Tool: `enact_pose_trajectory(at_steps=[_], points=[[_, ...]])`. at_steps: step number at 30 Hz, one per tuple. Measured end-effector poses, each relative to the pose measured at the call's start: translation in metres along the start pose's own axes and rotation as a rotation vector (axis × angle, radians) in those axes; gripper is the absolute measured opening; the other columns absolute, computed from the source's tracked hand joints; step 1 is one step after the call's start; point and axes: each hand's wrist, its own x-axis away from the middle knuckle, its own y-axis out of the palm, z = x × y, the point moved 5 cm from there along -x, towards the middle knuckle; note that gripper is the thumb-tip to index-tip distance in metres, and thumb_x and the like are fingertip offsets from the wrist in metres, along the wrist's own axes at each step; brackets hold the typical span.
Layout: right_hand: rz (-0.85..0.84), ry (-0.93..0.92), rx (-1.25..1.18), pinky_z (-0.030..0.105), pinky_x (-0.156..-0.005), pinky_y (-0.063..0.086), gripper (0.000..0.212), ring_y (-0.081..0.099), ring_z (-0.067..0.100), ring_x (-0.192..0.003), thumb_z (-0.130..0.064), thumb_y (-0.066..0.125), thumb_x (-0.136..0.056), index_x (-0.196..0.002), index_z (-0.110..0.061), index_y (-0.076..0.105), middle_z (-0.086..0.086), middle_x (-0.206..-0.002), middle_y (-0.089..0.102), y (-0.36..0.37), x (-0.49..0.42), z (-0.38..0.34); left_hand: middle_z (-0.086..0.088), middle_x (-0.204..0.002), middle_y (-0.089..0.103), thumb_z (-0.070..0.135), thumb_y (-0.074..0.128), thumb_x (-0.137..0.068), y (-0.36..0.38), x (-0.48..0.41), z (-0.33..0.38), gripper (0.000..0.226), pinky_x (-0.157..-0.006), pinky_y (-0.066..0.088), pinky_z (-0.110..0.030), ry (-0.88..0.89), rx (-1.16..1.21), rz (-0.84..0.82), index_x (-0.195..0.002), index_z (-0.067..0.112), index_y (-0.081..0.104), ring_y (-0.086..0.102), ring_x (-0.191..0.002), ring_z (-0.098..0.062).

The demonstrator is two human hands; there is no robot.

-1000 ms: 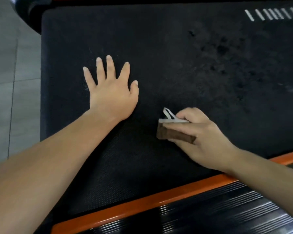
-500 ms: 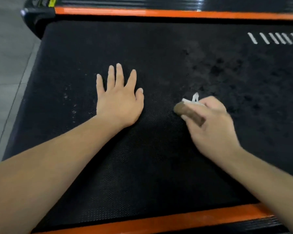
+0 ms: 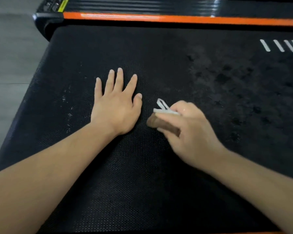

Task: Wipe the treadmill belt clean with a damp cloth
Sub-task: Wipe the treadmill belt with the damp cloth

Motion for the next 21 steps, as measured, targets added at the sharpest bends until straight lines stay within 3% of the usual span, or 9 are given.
enact_pose_trajectory(at_steps=[2,5,7,10,12,14,15,19,21], points=[[0.049,0.024,0.098,0.037,-0.079,0.045,0.023,0.053,0.024,-0.088,-0.036,0.064,-0.091,-0.111,-0.042,0.072,0.0,-0.092,0.053,-0.014,-0.027,0.029,-0.007,-0.174,-0.005,0.053,0.015,-0.105,0.001,0.0,0.001,0.064,-0.127,-0.008,-0.053,0.006,-0.003,-0.003,-0.165,0.034,0.007,-0.012,-0.159,-0.023],[0.264,0.341,0.174,0.033,-0.079,0.046,0.022,0.059,0.033,-0.097,-0.038,0.063,-0.091,-0.11,-0.035,0.073,0.007,-0.097,0.055,-0.027,-0.069,0.089,-0.006,-0.174,-0.004,0.053,0.014,-0.105,0.0,0.0,0.001,0.063,-0.127,-0.009,-0.052,0.005,0.006,-0.011,-0.165,0.034,0.008,-0.012,-0.159,-0.022],[0.236,0.23,0.199,0.038,-0.081,0.049,0.025,0.057,0.031,-0.096,-0.036,0.062,-0.09,-0.113,-0.036,0.072,0.006,-0.099,0.054,-0.006,-0.07,0.06,-0.006,-0.174,-0.004,0.052,0.014,-0.105,-0.001,-0.001,0.001,0.063,-0.127,-0.009,-0.052,0.005,0.012,-0.004,-0.165,0.034,0.008,-0.012,-0.159,-0.022],[0.046,-0.008,0.036,0.038,-0.079,0.046,0.027,0.053,0.024,-0.091,-0.037,0.061,-0.09,-0.115,-0.043,0.071,-0.001,-0.093,0.052,0.006,-0.053,0.023,-0.006,-0.174,-0.005,0.051,0.014,-0.104,-0.001,0.0,0.001,0.063,-0.127,-0.008,-0.052,0.003,0.001,-0.009,-0.165,0.035,0.007,-0.013,-0.159,-0.022],[0.094,0.044,0.171,0.035,-0.078,0.044,0.027,0.056,0.027,-0.091,-0.041,0.06,-0.09,-0.114,-0.043,0.07,0.0,-0.091,0.051,-0.01,-0.079,0.057,-0.006,-0.174,-0.006,0.052,0.013,-0.105,-0.001,-0.001,0.002,0.063,-0.127,-0.009,-0.053,0.003,-0.002,-0.018,-0.165,0.035,0.006,-0.013,-0.159,-0.022],[0.235,0.309,0.206,0.033,-0.077,0.045,0.028,0.058,0.032,-0.096,-0.044,0.058,-0.089,-0.112,-0.037,0.072,0.0,-0.092,0.048,-0.029,-0.104,0.104,-0.006,-0.174,-0.006,0.053,0.012,-0.105,0.0,-0.001,0.002,0.063,-0.126,-0.009,-0.054,0.006,0.001,-0.02,-0.165,0.036,0.006,-0.014,-0.159,-0.023],[0.289,0.351,0.206,0.034,-0.079,0.046,0.03,0.058,0.033,-0.098,-0.045,0.058,-0.089,-0.113,-0.035,0.073,0.0,-0.094,0.047,-0.028,-0.107,0.112,-0.006,-0.174,-0.007,0.054,0.012,-0.104,0.0,-0.001,0.002,0.063,-0.126,-0.009,-0.054,0.008,-0.001,-0.015,-0.165,0.037,0.005,-0.014,-0.159,-0.024],[0.091,0.048,0.068,0.037,-0.084,0.047,0.027,0.054,0.024,-0.096,-0.036,0.067,-0.09,-0.116,-0.041,0.072,0.0,-0.097,0.053,-0.002,-0.079,0.059,-0.003,-0.173,-0.01,0.061,0.01,-0.103,0.002,-0.002,0.001,0.064,-0.125,-0.012,-0.057,-0.015,-0.026,-0.029,-0.164,0.042,0.002,-0.017,-0.158,-0.029],[0.063,0.024,0.122,0.039,-0.086,0.047,0.027,0.056,0.027,-0.096,-0.038,0.066,-0.09,-0.116,-0.041,0.072,0.0,-0.096,0.054,-0.017,-0.092,0.074,-0.002,-0.174,-0.008,0.063,0.01,-0.103,0.003,-0.002,0.002,0.064,-0.124,-0.013,-0.059,-0.017,-0.034,-0.039,-0.163,0.043,0.002,-0.017,-0.158,-0.03]])
